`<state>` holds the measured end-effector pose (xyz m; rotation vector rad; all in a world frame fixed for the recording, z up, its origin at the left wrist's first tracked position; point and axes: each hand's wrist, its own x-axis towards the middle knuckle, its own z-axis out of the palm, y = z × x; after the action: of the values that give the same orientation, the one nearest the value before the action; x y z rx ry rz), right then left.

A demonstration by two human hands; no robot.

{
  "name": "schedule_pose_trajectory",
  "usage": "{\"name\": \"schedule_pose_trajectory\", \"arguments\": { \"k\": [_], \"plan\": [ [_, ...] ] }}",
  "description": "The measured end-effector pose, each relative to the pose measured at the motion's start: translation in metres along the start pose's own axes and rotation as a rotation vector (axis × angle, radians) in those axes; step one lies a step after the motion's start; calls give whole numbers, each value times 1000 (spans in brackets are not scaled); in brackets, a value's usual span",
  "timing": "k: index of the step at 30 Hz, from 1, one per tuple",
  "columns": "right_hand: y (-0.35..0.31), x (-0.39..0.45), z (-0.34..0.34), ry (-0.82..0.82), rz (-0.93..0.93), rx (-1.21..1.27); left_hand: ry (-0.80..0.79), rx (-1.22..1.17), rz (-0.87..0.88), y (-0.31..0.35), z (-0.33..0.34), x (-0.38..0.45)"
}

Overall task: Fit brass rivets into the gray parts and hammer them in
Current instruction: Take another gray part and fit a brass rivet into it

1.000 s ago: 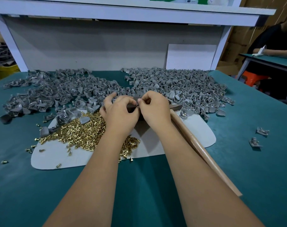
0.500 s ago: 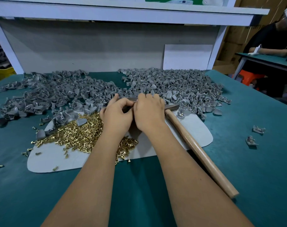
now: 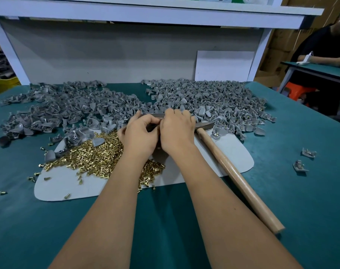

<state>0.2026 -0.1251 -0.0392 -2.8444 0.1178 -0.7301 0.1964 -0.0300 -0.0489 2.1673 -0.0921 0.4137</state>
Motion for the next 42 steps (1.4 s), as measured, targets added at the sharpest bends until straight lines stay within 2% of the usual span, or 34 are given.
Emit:
{"name": "schedule_pose_trajectory", "arguments": {
  "k": [10, 13, 17, 19, 29, 34, 42],
  "plan": [
    [4, -4, 3, 67, -8, 111, 0, 24, -11, 1, 0, 0],
    [11, -8, 2, 133, -13, 267, -14, 4, -12, 2, -1, 0],
    [19, -8, 0, 166, 61, 646, -34, -59, -26, 5, -3, -3],
    [20, -8, 1, 172, 91, 714, -34, -93, -41, 6, -3, -3],
    [22, -8, 3, 170, 98, 754, -20, -132, -61, 7, -6, -5],
    [23, -8, 3, 164, 104, 760, 36, -127, -64, 7, -7, -5],
    [21, -17, -9, 69, 86, 600, 39, -67, -55, 6, -4, -6]
  ]
}}
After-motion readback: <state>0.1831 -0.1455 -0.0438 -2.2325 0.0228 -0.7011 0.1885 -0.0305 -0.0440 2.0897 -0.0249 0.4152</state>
